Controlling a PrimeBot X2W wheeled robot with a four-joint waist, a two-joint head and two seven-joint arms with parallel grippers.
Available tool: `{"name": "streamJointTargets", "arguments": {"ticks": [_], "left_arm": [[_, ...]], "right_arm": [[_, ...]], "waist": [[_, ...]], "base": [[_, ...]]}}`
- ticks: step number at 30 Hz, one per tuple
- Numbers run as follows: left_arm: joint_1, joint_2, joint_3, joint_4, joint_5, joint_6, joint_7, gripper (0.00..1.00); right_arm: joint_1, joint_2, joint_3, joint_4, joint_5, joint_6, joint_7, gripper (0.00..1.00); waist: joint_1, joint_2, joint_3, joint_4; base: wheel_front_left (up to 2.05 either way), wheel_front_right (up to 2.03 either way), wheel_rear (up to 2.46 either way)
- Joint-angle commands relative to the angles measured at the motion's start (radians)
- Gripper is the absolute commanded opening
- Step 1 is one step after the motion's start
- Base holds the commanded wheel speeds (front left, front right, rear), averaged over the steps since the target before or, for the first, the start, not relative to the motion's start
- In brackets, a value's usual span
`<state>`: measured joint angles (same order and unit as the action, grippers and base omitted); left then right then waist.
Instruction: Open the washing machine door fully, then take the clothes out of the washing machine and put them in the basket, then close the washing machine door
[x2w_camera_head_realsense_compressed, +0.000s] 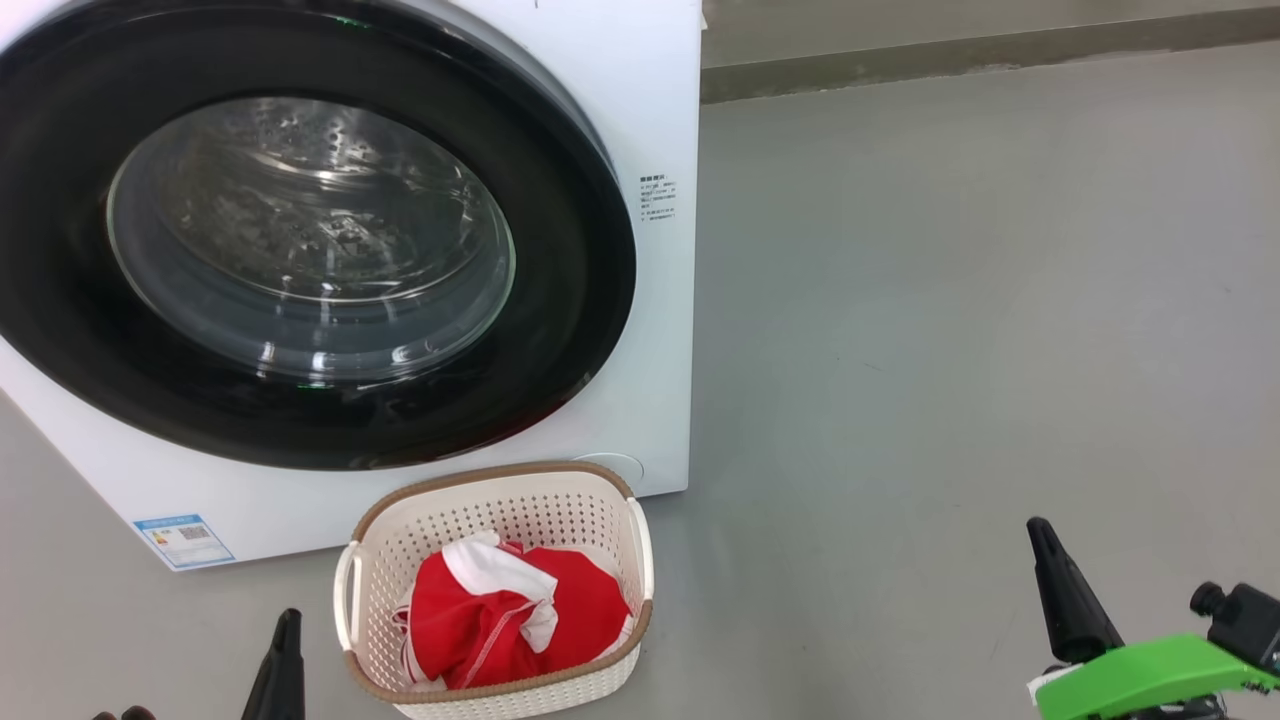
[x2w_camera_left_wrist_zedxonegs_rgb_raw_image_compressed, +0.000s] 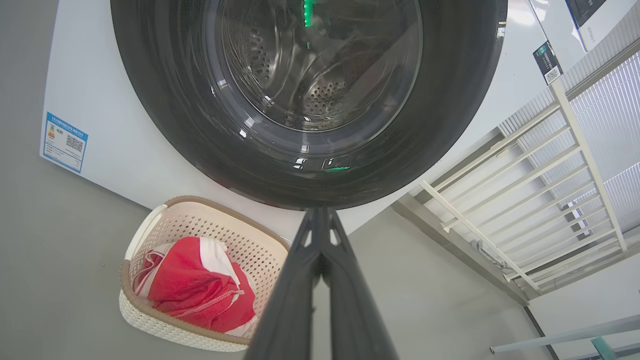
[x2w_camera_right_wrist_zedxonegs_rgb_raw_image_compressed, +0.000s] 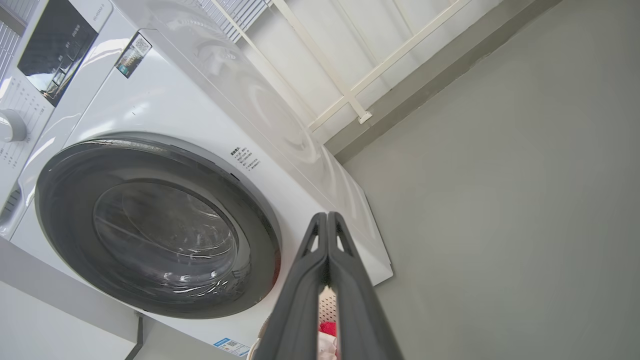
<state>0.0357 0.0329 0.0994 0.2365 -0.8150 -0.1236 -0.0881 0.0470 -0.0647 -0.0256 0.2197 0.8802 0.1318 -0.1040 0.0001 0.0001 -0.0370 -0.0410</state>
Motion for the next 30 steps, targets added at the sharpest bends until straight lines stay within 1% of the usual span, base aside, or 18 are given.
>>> {"name": "streamJointTargets", "arguments": {"ticks": [1, 7, 30], "left_arm": [[-0.048, 0.012, 0.015, -0.018, -0.034, -0.003, 0.009, 0.00], [-0.055, 0.013, 0.015, -0.016, -0.091, -0.004, 0.024, 0.00], [-0.089, 0.014, 0.015, -0.007, -0.363, -0.005, 0.093, 0.00]], "right_arm": [[-0.060, -0.011, -0.005, -0.023, 0.033, -0.001, 0.007, 0.00], [-0.067, -0.010, -0.010, -0.019, 0.085, -0.001, 0.021, 0.00], [-0.101, -0.004, -0.036, -0.002, 0.338, -0.001, 0.093, 0.00]], "waist": [[-0.0001, -0.0001, 0.001, 0.001], [-0.0001, -0.0001, 0.004, 0.004], [-0.0001, -0.0001, 0.018, 0.018]], "base": [[0.00, 0.00, 0.00], [0.00, 0.00, 0.00], [0.00, 0.00, 0.00]]}}
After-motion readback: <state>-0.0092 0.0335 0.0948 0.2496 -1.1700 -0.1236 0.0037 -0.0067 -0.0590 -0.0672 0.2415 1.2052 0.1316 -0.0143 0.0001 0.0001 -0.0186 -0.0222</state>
